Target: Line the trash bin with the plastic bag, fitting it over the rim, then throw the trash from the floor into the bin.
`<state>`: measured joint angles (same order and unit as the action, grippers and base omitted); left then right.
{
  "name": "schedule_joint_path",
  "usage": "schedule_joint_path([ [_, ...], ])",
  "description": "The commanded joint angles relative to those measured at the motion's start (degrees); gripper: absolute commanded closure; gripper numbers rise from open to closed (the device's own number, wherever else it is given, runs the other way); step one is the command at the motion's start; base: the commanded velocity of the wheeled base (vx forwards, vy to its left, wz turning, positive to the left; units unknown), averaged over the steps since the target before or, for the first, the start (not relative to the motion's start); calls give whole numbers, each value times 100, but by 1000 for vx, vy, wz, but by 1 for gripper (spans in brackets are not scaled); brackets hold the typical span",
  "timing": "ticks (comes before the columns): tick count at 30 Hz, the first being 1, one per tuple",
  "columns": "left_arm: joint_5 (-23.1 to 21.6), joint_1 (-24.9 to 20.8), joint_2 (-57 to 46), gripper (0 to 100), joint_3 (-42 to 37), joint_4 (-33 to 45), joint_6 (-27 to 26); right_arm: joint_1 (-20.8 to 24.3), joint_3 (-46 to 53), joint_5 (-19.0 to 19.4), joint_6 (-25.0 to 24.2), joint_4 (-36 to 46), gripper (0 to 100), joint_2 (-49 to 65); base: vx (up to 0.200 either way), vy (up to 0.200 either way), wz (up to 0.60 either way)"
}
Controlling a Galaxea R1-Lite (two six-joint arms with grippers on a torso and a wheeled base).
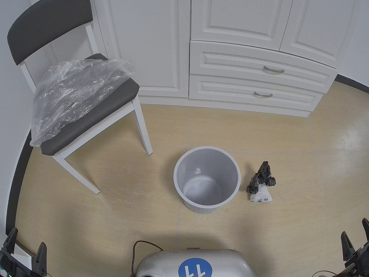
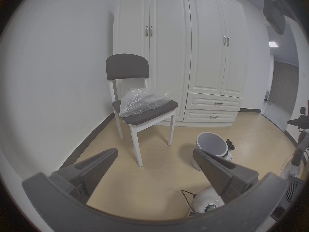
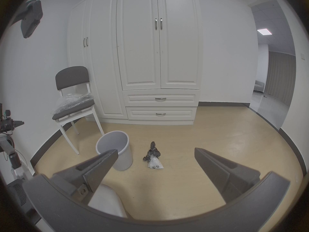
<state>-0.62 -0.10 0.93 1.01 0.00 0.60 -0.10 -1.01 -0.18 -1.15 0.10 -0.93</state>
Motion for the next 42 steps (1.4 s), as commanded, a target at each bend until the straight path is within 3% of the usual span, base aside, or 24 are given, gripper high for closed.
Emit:
schedule_joint_path([
  [1,1,1,-84,0,-101,0,2,1,84,1,0,-1,0,93,0,0,0],
  [23,132,10,-84,0,-92,-9,125,-8,92,9,27,-1,0,93,0,0,0],
  [26,132,10,-84,0,-92,-9,90,-8,92,27,35,-1,0,93,0,0,0],
  [30,-140,10,-93,0,-101,-18,-385,-17,92,194,510,17,0,93,0,0,0],
  [42,-201,10,-93,0,-101,-26,-429,-8,92,220,554,8,0,93,0,0,0],
])
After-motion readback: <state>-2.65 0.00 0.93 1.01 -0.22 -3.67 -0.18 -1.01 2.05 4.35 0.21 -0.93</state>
